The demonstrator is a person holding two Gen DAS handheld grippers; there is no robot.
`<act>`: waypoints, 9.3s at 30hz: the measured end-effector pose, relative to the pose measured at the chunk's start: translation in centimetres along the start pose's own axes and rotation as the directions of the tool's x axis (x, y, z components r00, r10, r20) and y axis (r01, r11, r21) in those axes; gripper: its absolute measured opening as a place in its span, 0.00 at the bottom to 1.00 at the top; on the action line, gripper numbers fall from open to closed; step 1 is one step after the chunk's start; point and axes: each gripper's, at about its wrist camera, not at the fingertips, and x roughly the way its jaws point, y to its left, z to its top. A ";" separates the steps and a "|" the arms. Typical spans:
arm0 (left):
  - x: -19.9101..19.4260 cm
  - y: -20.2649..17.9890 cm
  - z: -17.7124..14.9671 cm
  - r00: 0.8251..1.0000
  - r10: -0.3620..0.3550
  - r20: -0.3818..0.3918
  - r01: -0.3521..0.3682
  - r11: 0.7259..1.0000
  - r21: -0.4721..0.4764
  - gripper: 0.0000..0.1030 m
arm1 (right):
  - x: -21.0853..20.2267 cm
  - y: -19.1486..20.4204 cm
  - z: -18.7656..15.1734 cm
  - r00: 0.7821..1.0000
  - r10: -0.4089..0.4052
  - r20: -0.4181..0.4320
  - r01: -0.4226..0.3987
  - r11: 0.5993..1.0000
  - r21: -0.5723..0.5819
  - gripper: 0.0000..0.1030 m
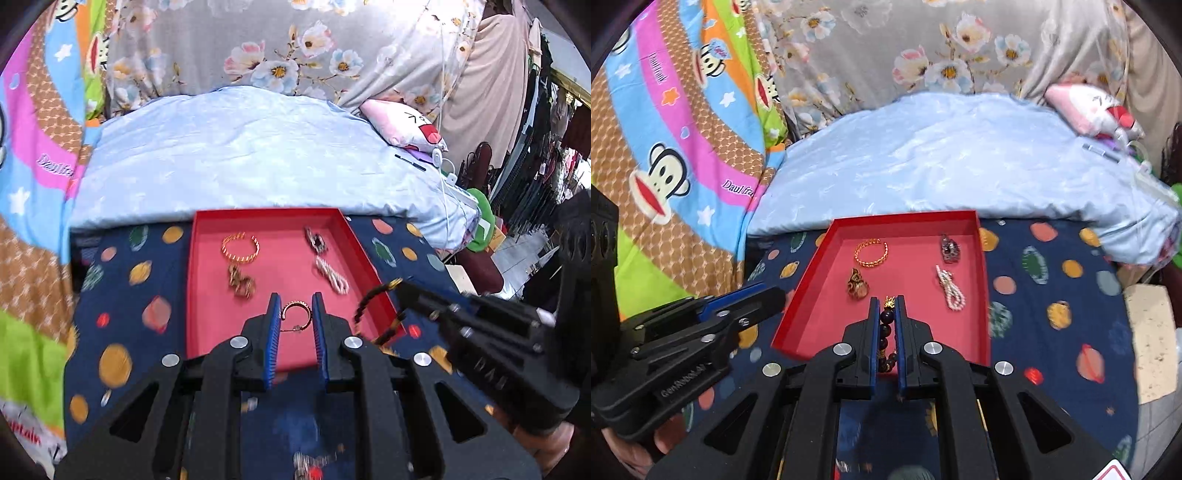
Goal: Organize jewelry
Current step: 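Carry the earring and bead bracelet into the red tray and open both tools, then move both open tools back over the remaining silver jewelry, then lower both open tools around the silver ring and hoop earring, then grasp the small hoop earring with the left tool while the right tool grasps the silver ring, then carry the hoop earring and silver ring into the red tray and release both, then move both open tools back over the silver filigree earrings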
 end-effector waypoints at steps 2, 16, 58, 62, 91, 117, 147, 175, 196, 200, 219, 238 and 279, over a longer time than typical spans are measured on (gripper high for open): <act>1.9 0.4 0.5 1.000 -0.002 -0.015 0.002 1.000 -0.007 0.16 | 2.4 -0.6 0.4 1.000 0.015 -0.024 -0.015 1.000 0.028 0.07; 11.0 3.0 -1.4 0.983 0.067 -0.169 -0.072 0.997 -0.027 0.29 | 8.2 -3.2 -1.5 0.983 -0.150 -0.108 0.148 0.989 -0.028 0.13; -7.1 3.4 -18.9 0.954 0.150 -0.259 -0.181 0.979 -0.099 0.65 | -7.2 2.0 -18.6 0.976 -0.117 -0.182 0.113 0.993 -0.034 0.33; -7.0 3.8 -20.3 0.945 0.159 -0.287 -0.196 0.975 -0.104 0.65 | -6.6 2.9 -19.6 0.973 -0.102 -0.208 0.094 0.994 -0.049 0.33; 0.5 -1.2 -18.2 0.957 0.089 -0.276 -0.098 0.995 -0.019 0.43 | -7.2 -1.0 -19.2 0.970 -0.128 -0.208 0.141 0.989 0.048 0.33; -6.0 2.3 -17.1 0.978 0.039 -0.205 -0.066 0.990 -0.128 0.17 | -5.4 0.1 -18.8 0.970 -0.095 -0.225 0.106 0.994 0.037 0.33; -9.6 7.7 -20.1 0.967 0.114 -0.227 -0.163 0.964 -0.211 0.18 | 2.1 9.0 -18.5 0.944 0.046 -0.325 -0.087 0.990 -0.111 0.22; -8.6 7.1 -22.0 0.958 0.096 -0.272 -0.154 0.968 -0.198 0.43 | 2.9 9.0 -18.5 0.951 -0.012 -0.310 -0.038 0.987 -0.157 0.16; -5.9 6.1 -22.6 0.952 0.139 -0.274 -0.183 0.973 -0.143 0.17 | 2.1 8.7 -18.6 0.950 0.031 -0.310 -0.076 0.988 -0.135 0.28; -6.1 6.2 -22.4 0.953 0.134 -0.271 -0.179 0.972 -0.152 0.17 | 2.8 9.1 -18.7 0.948 0.029 -0.316 -0.080 0.985 -0.150 0.28; -7.6 6.2 -20.3 0.968 0.104 -0.226 -0.144 0.976 -0.166 0.17 | 0.2 8.2 -17.1 0.968 0.046 -0.248 -0.077 0.990 -0.119 0.18; -3.9 1.9 -4.4 0.999 0.032 -0.020 -0.033 0.996 -0.080 0.17 | -1.7 0.0 -4.0 1.000 -0.010 -0.029 0.009 0.999 -0.039 0.18; -2.8 4.0 -6.4 0.987 0.135 -0.086 -0.145 0.982 -0.123 0.33 | -3.8 -3.4 -8.3 0.992 -0.088 -0.086 0.089 0.996 0.010 0.29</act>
